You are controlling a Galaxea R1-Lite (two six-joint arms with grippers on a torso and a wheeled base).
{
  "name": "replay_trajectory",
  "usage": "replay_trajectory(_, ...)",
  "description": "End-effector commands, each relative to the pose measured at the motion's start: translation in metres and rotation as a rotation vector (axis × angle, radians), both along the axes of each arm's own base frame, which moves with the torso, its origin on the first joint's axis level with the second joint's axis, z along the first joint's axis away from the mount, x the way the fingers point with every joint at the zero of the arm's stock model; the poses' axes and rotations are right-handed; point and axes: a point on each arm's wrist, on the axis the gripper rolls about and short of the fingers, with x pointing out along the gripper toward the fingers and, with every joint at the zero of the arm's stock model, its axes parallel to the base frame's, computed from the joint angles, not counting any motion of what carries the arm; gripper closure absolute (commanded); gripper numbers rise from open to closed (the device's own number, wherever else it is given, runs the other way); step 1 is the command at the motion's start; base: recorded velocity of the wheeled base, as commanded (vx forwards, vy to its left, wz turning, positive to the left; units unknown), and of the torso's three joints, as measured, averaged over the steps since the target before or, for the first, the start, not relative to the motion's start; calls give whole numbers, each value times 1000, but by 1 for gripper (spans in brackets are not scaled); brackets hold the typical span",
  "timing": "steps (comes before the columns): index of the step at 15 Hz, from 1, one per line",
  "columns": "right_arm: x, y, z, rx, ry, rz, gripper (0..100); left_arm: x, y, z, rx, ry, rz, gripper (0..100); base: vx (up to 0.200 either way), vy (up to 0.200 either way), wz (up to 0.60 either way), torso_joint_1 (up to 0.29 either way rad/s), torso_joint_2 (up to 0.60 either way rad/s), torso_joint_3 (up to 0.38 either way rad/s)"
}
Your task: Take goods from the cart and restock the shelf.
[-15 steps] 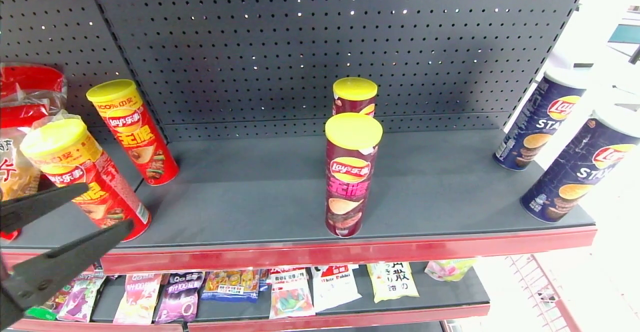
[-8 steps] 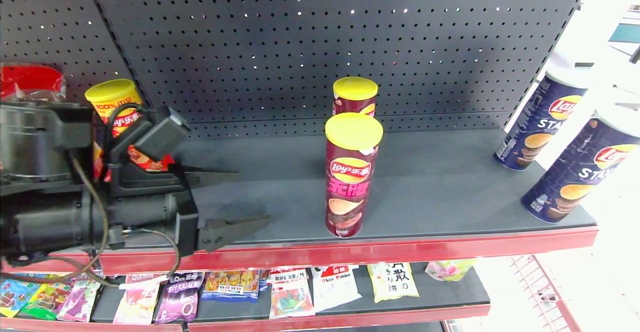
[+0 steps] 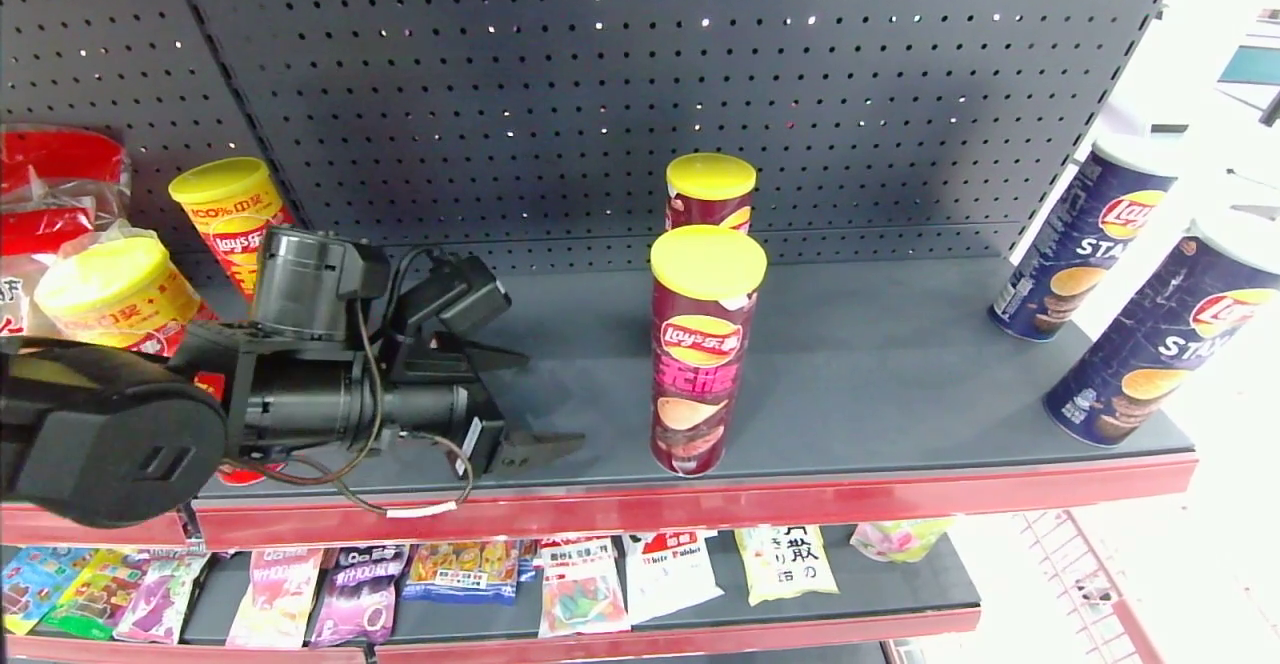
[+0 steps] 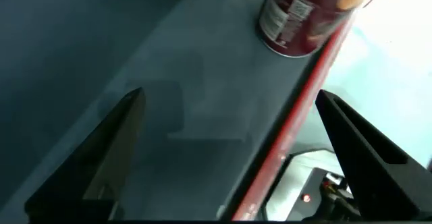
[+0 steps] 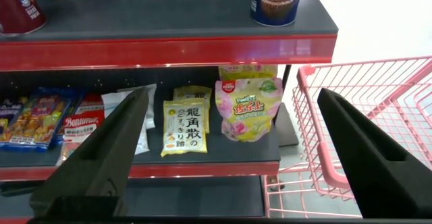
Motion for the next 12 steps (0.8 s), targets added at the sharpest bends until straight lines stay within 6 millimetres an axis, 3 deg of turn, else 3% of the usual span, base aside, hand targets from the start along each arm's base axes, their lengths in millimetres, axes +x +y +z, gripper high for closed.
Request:
replay_trajectory(1,0,0,0,0,0,0,0,15,-10,-12,18,25,-2,0,0,0,0,0,0,0)
replay_trajectory(12,0,0,0,1,0,0,0,29,-37,-28,38,49,-47,0,0,0,0,0,0,0)
